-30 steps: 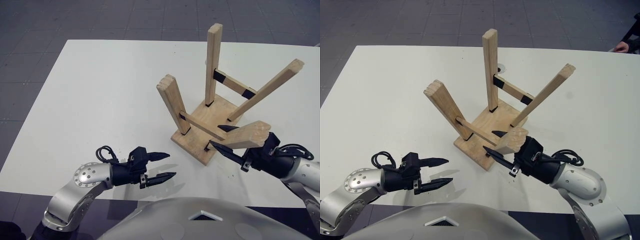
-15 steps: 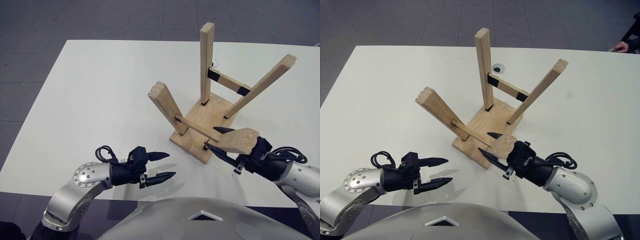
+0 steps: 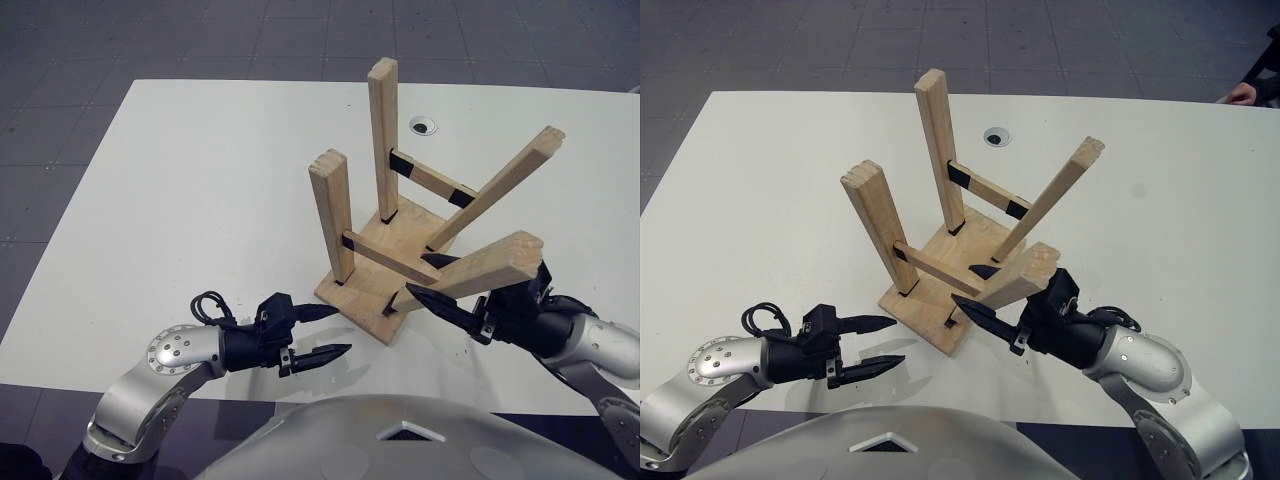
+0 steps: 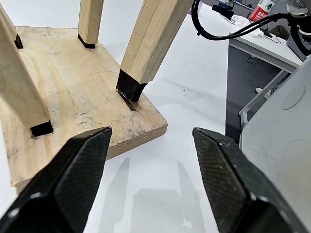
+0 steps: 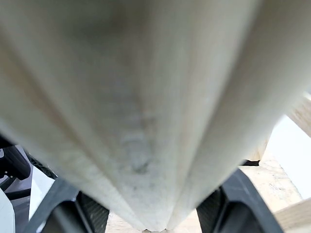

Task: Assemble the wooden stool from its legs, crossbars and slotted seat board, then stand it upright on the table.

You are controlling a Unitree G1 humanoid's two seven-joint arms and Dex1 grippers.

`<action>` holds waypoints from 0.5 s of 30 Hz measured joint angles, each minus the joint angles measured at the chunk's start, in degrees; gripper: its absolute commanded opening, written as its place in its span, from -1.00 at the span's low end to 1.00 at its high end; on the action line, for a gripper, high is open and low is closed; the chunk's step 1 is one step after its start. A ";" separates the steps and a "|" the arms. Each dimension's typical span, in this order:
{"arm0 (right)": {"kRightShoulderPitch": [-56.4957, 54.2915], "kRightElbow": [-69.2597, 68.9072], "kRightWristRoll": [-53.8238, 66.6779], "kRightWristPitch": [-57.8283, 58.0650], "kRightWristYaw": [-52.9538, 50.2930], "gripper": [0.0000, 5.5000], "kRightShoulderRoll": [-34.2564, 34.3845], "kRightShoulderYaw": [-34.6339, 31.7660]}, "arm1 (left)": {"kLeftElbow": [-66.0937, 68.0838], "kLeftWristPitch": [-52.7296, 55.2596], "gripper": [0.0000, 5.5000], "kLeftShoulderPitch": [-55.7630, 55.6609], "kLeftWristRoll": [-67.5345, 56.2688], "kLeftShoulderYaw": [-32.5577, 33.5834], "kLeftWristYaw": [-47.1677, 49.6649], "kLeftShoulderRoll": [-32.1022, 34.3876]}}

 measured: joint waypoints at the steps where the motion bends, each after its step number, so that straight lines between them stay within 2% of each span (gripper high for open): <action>1: -0.18 -0.29 -0.76 -0.02 -0.07 -0.26 -0.31 0.48 | 0.00 0.10 0.12 0.01 0.00 0.00 0.00 0.00; 10: -0.09 -5.43 -17.32 -5.34 -2.16 -0.26 -4.82 9.48 | -0.07 0.27 0.12 0.04 -0.45 0.02 0.02 -0.01; 15: 0.08 -6.41 -20.35 -6.02 -2.73 -0.26 -5.83 10.98 | -0.07 0.27 0.12 0.04 -0.52 0.02 0.02 -0.01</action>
